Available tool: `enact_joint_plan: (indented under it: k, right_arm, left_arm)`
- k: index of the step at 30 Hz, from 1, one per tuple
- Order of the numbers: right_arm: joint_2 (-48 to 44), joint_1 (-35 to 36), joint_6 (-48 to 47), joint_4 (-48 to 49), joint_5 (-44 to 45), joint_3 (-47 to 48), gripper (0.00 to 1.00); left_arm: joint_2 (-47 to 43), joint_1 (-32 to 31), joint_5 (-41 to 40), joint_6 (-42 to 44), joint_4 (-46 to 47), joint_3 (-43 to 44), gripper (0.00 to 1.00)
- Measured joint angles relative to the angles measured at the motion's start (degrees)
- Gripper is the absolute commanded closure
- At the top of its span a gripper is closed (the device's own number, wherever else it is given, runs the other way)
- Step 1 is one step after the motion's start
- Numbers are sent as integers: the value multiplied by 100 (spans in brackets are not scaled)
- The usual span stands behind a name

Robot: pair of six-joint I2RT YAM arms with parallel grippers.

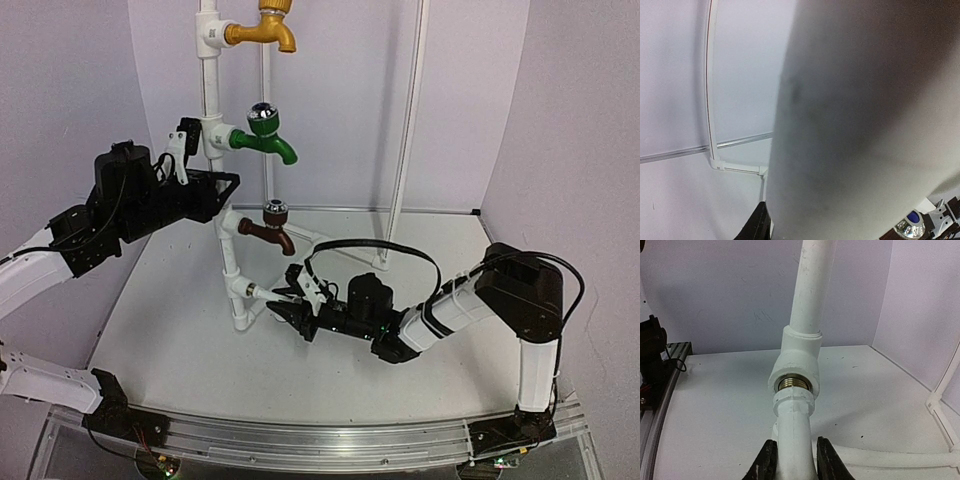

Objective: Install the water faucets

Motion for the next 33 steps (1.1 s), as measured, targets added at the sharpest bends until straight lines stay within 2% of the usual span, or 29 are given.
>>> enact_joint_plan:
  k: [11, 33]
  right_arm:
    - [-198, -222, 1112, -403, -523, 27, 100]
    - [-137, -239, 3617, -367, -462, 142, 100]
  left_arm:
    - [66, -63, -107, -25, 86, -11, 100]
    - [73, -155, -509, -74, 244, -129, 100]
